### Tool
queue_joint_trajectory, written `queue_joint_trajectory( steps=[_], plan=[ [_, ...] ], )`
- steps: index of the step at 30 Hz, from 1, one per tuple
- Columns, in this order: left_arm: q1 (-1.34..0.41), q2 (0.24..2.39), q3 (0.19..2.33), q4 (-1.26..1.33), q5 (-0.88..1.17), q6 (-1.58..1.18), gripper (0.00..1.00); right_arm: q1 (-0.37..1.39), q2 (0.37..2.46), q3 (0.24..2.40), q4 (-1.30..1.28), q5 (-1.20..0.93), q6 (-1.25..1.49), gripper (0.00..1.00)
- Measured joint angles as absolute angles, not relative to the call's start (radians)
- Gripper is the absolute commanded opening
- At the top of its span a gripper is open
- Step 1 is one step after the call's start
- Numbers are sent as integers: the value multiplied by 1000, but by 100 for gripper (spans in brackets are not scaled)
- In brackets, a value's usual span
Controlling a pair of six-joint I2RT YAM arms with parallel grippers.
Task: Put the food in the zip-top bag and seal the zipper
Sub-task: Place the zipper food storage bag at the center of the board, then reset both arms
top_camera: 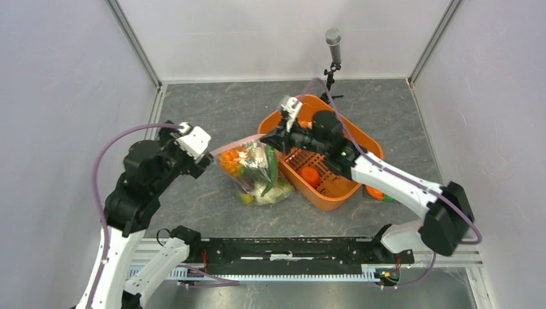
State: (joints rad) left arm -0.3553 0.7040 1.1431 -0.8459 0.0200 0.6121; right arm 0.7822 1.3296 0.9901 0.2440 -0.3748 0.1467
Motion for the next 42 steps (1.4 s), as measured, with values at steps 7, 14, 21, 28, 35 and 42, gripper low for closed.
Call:
queue_joint_trajectory(
  steps=[7, 14, 21, 28, 35, 42],
  plan=[
    [-355, 655, 1144, -624, -38, 389, 100, 812, 1586, 1297, 120, -394, 99, 92],
    [-355, 685, 1095, -561, -78, 204, 100, 813, 1563, 1298, 49, -257, 62, 98],
    [-355, 750, 1073, -556, -158, 43, 100, 799, 1288, 1120, 66, -84, 51, 98],
    [-342, 815, 1076, -580, -192, -79, 100, 735, 1057, 882, 141, 102, 77, 98],
    [-252, 944, 1139, -648, -179, -165, 100, 640, 924, 725, 95, 253, 127, 98],
    [-168, 993, 1138, -671, -107, -265, 100, 525, 867, 791, -26, 329, 99, 98]
  ],
)
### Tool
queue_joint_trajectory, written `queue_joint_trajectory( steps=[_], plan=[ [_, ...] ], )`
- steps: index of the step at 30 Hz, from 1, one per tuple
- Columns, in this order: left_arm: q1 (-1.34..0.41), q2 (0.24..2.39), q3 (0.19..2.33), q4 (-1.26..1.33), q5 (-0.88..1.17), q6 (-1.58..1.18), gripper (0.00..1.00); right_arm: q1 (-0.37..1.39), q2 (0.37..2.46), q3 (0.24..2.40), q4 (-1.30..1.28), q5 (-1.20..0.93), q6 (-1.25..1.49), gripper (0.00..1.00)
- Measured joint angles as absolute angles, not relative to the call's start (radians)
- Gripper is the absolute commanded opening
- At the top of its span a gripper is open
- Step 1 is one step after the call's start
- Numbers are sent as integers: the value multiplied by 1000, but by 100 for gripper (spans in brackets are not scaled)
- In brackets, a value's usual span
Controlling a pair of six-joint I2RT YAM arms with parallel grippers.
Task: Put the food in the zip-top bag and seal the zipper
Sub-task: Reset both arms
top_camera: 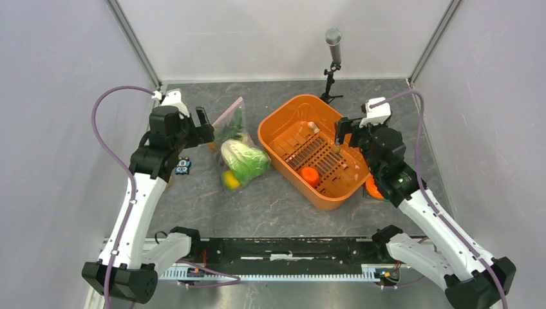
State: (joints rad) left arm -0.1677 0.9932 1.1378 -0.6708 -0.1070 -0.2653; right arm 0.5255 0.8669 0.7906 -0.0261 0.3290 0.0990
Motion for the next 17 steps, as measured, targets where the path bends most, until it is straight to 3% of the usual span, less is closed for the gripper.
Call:
queue_joint_trajectory(
  steps=[10, 17],
  plan=[
    [-158, 1042, 1137, -708, -248, -418, 100, 226, 912, 828, -183, 210, 111, 98],
    [-158, 965, 1116, -677, -302, -430, 100, 174, 885, 804, -200, 175, 123, 98]
  ],
)
